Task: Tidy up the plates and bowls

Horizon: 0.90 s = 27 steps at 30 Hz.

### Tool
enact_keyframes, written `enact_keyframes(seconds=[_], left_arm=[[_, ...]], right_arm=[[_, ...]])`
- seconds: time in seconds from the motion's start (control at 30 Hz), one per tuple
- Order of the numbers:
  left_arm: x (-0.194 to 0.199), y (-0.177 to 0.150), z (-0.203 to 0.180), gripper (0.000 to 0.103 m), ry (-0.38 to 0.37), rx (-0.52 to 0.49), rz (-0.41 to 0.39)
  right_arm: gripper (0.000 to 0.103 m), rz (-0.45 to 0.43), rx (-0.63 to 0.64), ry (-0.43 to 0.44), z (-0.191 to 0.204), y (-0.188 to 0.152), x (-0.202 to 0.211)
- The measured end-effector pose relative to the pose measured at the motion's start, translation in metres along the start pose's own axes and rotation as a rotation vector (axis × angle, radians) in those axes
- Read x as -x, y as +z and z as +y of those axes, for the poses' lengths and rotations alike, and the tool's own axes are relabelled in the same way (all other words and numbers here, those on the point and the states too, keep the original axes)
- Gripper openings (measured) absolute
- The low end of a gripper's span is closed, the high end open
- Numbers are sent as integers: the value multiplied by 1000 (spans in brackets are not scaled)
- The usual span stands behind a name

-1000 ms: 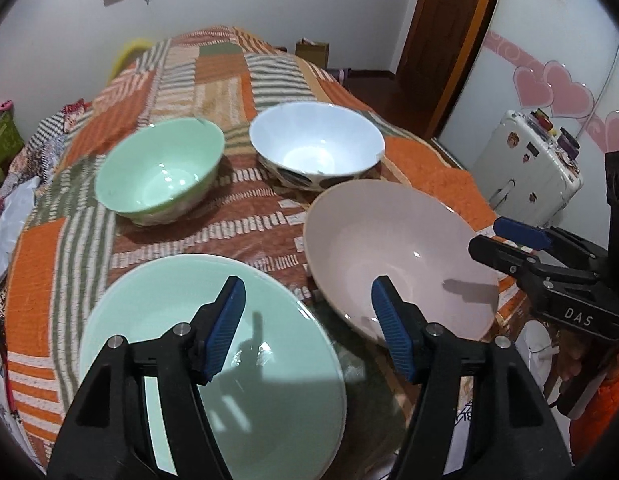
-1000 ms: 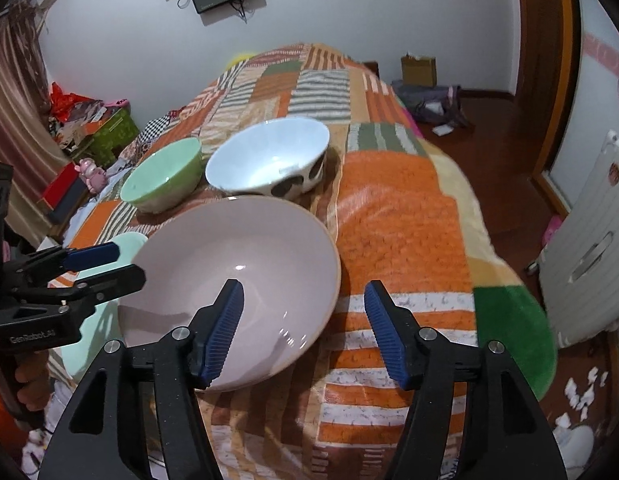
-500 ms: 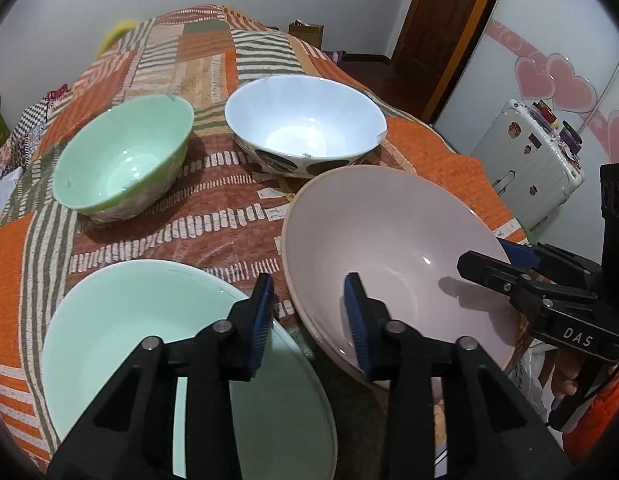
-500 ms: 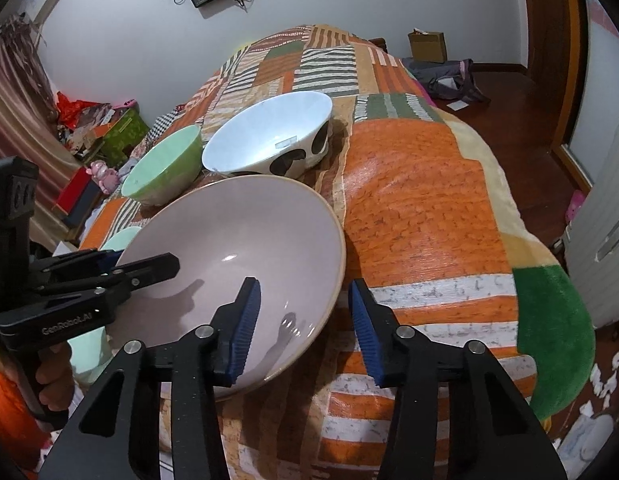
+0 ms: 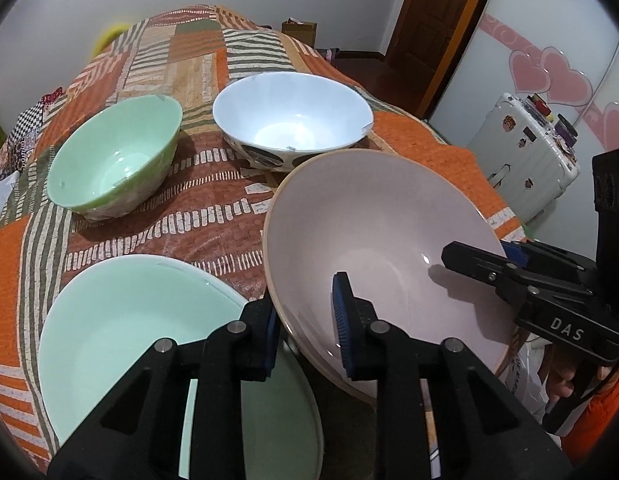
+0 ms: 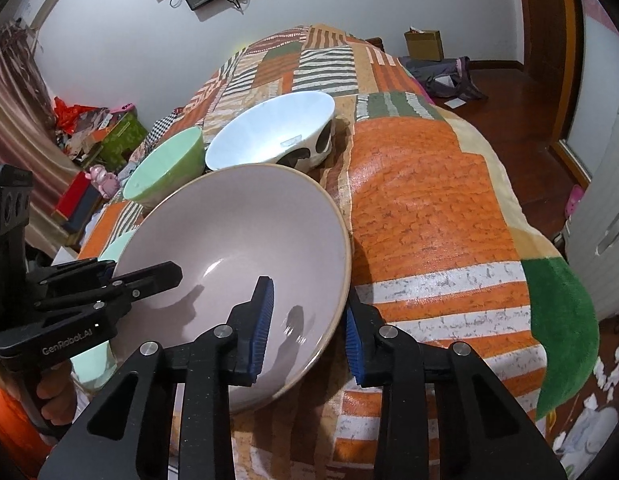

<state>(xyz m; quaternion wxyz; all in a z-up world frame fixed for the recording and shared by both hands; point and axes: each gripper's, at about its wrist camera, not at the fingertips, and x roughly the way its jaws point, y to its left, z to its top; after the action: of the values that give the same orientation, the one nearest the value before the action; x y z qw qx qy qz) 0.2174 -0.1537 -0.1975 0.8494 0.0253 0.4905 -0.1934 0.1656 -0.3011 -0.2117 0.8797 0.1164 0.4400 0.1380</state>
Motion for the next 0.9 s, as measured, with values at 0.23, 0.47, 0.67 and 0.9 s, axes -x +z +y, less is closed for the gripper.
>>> enact_keyframes(seconds=[0.23,0.47,0.67,0.9], left_arm=[[16,-5,1,24,-14,14,-20],[39,-9,8,24,-16,31,-68],[60,-14,21,24,-11,56,-107],[82,-22,45,24,12,90,-142]], right_arm=[[30,-27,10,4,9,2,14],[30,-56,34,15,25,8,22],[30,-68,62,30,45,13,21],[30,-75,100,60,72,14,17]])
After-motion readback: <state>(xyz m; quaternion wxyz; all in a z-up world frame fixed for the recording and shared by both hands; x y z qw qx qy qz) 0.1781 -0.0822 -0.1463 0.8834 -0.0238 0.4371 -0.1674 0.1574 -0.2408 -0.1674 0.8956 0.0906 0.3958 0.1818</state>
